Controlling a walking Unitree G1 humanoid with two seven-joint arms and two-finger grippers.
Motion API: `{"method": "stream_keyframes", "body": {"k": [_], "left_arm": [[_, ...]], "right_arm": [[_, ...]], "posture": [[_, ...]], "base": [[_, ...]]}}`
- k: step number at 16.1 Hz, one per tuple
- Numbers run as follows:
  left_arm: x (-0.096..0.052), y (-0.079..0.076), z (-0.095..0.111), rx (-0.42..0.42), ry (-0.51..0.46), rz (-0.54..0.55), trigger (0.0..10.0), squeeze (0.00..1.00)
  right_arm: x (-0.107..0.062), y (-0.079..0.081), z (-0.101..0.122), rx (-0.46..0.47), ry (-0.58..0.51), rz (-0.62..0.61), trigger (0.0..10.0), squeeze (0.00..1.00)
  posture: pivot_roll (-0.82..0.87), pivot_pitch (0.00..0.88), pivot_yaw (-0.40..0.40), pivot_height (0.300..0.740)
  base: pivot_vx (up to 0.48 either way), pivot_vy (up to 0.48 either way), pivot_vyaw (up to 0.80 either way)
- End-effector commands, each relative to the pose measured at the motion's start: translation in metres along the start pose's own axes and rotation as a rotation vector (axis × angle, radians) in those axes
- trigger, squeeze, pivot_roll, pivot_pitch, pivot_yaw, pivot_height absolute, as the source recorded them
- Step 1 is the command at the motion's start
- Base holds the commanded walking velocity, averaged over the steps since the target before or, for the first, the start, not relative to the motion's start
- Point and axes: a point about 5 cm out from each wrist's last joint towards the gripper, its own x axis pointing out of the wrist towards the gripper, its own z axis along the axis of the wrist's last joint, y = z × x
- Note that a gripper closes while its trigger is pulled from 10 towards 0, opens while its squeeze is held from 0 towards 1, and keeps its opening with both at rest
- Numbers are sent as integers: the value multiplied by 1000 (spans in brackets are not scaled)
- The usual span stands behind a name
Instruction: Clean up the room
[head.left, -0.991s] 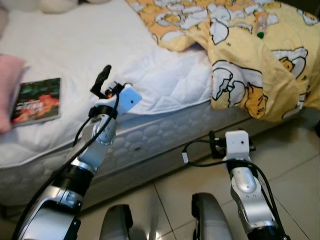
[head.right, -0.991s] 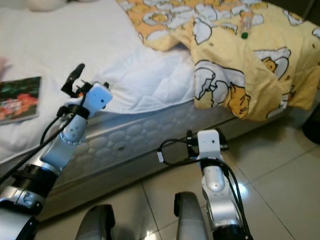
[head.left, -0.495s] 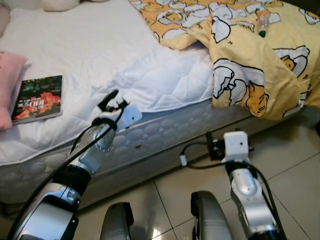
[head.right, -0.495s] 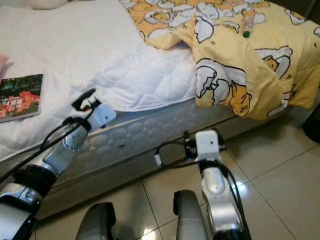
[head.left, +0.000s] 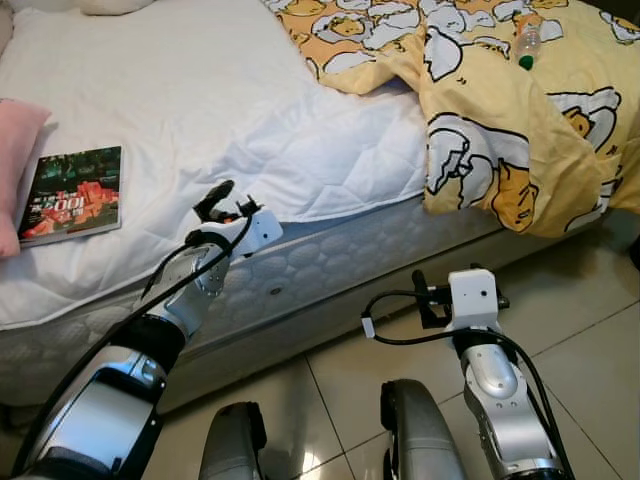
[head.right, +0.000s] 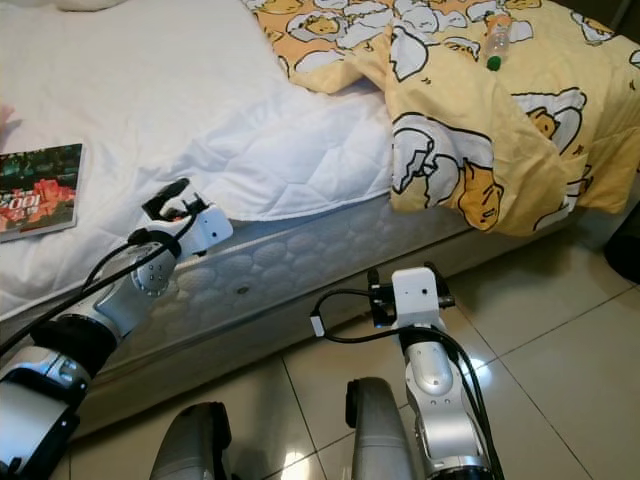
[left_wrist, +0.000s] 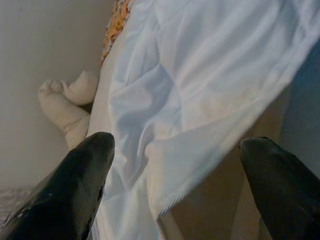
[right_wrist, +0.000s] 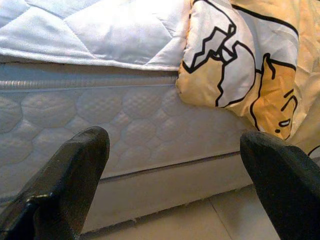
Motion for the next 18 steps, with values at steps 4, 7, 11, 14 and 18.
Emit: {"method": "stream_keyframes", "body": {"k": [4, 7, 11, 14, 18], "left_arm": [[8, 7, -9, -37, 102, 64, 0, 0], [10, 12, -12, -86, 145, 91, 0, 0], [11, 15, -17, -95, 168, 89, 0, 0], [10, 7, -18, -121, 173, 33, 0, 0], [11, -1, -10, -140, 141, -3, 0, 0]], "right_arm": [[5, 3, 7, 3, -11, 19, 10000, 0], [5, 6, 6, 7, -8, 27, 10000, 0], [5, 7, 6, 13, -5, 27, 10000, 0], [5, 6, 5, 13, 0, 24, 10000, 0], [6, 7, 6, 11, 0, 30, 10000, 0]], "posture": [[-218, 64, 52, 605], [-215, 70, 54, 605], [-220, 73, 60, 605], [-222, 75, 59, 605], [-216, 73, 52, 605]], "base": [[0, 0, 0], [0, 0, 0], [0, 0, 0], [0, 0, 0], [0, 0, 0]]}}
